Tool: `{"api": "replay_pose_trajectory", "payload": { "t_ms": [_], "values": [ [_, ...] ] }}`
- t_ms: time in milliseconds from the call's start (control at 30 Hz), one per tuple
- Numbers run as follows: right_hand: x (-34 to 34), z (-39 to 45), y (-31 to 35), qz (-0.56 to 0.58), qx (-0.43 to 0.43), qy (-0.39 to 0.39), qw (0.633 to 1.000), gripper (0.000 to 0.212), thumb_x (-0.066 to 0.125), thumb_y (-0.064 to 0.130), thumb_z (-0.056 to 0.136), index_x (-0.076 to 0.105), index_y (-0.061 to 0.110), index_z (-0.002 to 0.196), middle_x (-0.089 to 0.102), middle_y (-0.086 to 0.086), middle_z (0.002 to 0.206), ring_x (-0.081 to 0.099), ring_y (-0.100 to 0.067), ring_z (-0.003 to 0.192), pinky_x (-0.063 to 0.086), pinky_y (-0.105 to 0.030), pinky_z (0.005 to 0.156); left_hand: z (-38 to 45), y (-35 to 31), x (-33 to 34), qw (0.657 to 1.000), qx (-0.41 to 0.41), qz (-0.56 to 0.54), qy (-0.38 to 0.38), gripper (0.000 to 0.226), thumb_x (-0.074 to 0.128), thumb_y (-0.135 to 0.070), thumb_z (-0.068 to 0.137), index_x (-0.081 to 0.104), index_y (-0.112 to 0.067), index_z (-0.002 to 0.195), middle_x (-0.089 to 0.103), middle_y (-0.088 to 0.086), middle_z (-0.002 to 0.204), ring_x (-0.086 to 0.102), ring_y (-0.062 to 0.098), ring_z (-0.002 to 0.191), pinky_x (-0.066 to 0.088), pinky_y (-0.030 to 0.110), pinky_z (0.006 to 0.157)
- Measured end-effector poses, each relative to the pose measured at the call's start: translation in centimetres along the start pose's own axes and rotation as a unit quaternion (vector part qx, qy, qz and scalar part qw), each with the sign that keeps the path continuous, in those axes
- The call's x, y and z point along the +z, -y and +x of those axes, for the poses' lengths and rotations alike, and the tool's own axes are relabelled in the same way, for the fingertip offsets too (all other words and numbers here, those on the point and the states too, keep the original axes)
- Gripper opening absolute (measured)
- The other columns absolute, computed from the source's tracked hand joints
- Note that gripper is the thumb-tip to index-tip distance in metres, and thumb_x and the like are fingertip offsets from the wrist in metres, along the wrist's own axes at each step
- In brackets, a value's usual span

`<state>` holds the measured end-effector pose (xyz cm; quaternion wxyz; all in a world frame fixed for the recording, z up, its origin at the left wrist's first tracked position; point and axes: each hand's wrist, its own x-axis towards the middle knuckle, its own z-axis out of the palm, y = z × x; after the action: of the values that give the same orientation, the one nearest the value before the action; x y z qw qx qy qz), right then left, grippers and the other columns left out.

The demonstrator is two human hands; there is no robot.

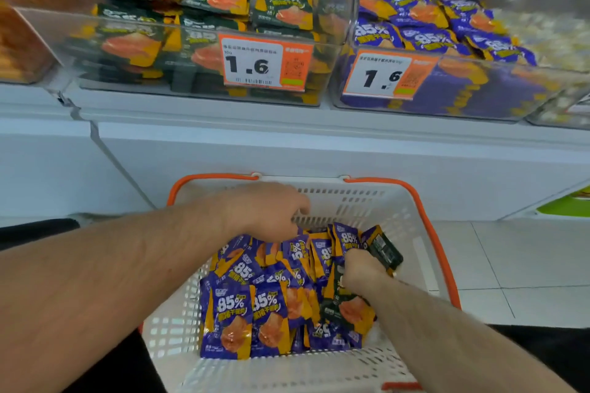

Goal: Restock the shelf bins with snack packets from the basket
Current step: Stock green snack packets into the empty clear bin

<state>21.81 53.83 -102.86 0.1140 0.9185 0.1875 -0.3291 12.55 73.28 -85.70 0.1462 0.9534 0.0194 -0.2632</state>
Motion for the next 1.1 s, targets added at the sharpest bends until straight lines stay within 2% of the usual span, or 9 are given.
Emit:
{"api": "replay_pose_trajectory", "payload": {
  "t_ms": [67,200,300,433,567,633,733,933,1100],
  "values": [
    [-3.2,0.0,0.3,-0.044,-0.033,0.002,0.998,0.024,0.055,0.003,0.093,0.049,0.013,0.072,0.043,-0.004,0.066,0.043,-0.017,0.055,0.036,-0.030,0.048,-0.1,0.3,-0.1,1.000,-0.011,-0.013,0.000,0.049,0.050,-0.028,0.096,0.040,-0.029,0.144,0.042,0.001,0.147,0.050,0.021,0.123,0.046,0.039,0.101],
    [-10.7,-2.0,1.3,-0.018,-0.125,0.007,0.992,0.017,0.059,0.001,0.084,0.068,0.009,0.096,0.061,-0.007,0.083,0.057,-0.019,0.075,0.046,-0.028,0.061,-0.5,0.8,-0.3,0.996,-0.025,-0.072,-0.050,0.050,0.055,-0.033,0.095,0.042,-0.025,0.143,0.048,0.002,0.141,0.051,0.020,0.121,0.046,0.036,0.099],
    [-15.7,-5.4,2.6,0.049,-0.221,-0.021,0.974,0.015,0.067,0.011,0.085,0.064,0.021,0.075,0.063,-0.002,0.075,0.054,-0.014,0.068,0.040,-0.027,0.058,-0.9,1.2,-0.8,0.981,-0.035,-0.154,-0.116,0.052,0.058,-0.047,0.093,0.047,-0.022,0.137,0.054,-0.001,0.134,0.054,0.017,0.117,0.046,0.035,0.098],
    [-19.5,-9.1,4.3,0.194,-0.294,-0.046,0.935,0.012,0.069,0.009,0.087,0.066,0.017,0.079,0.063,-0.007,0.079,0.056,-0.020,0.069,0.039,-0.031,0.063,-1.5,1.7,-1.5,0.960,0.000,-0.234,-0.155,0.011,0.065,-0.039,0.090,0.060,-0.029,0.088,0.066,-0.005,0.088,0.061,0.017,0.087,0.047,0.028,0.073],
    [-21.0,-11.1,5.1,0.235,-0.315,-0.161,0.905,0.015,0.075,0.013,0.083,0.067,0.023,0.091,0.064,0.006,0.088,0.060,-0.013,0.082,0.047,-0.031,0.079,-3.1,2.3,-2.6,0.913,0.011,-0.356,-0.200,0.024,0.067,-0.019,0.091,0.057,-0.027,0.070,0.063,-0.004,0.071,0.058,0.012,0.066,0.044,0.025,0.062],
    [-21.3,-12.2,5.2,0.199,-0.323,-0.352,0.855,0.026,0.076,0.019,0.082,0.067,0.018,0.106,0.060,0.007,0.100,0.057,-0.014,0.099,0.043,-0.028,0.090,-4.3,2.8,-3.8,0.862,0.004,-0.444,-0.245,0.016,0.066,-0.016,0.092,0.065,-0.021,0.076,0.067,0.004,0.073,0.056,0.015,0.062,0.046,0.025,0.055],
    [-21.7,-14.7,5.6,0.127,-0.414,-0.555,0.710,0.024,0.070,0.023,0.067,0.073,0.013,0.089,0.067,-0.001,0.105,0.057,-0.025,0.103,0.038,-0.036,0.087,-5.9,3.4,-5.7,0.804,0.022,-0.524,-0.280,0.007,0.064,-0.013,0.093,0.069,-0.016,0.090,0.068,0.000,0.077,0.053,0.016,0.064,0.046,0.024,0.050],
    [-21.4,-17.4,6.3,-0.047,-0.466,-0.522,0.713,0.071,0.063,0.043,0.060,0.064,0.015,0.125,0.053,0.000,0.140,0.046,-0.025,0.126,0.027,-0.039,0.102,-7.6,4.0,-8.4,0.719,0.052,-0.596,-0.354,0.013,0.061,-0.009,0.094,0.068,-0.006,0.105,0.067,0.010,0.081,0.055,0.015,0.059,0.043,0.020,0.046],
    [-23.8,-15.3,8.3,-0.058,-0.477,-0.638,0.601,0.041,0.051,0.009,0.080,0.072,0.009,0.116,0.067,-0.005,0.124,0.064,-0.027,0.108,0.046,-0.039,0.090,-8.0,4.3,-10.2,0.677,0.039,-0.621,-0.393,0.020,0.061,-0.019,0.095,0.066,0.000,0.094,0.065,0.009,0.072,0.058,0.013,0.053,0.044,0.022,0.047]
  ]
}}
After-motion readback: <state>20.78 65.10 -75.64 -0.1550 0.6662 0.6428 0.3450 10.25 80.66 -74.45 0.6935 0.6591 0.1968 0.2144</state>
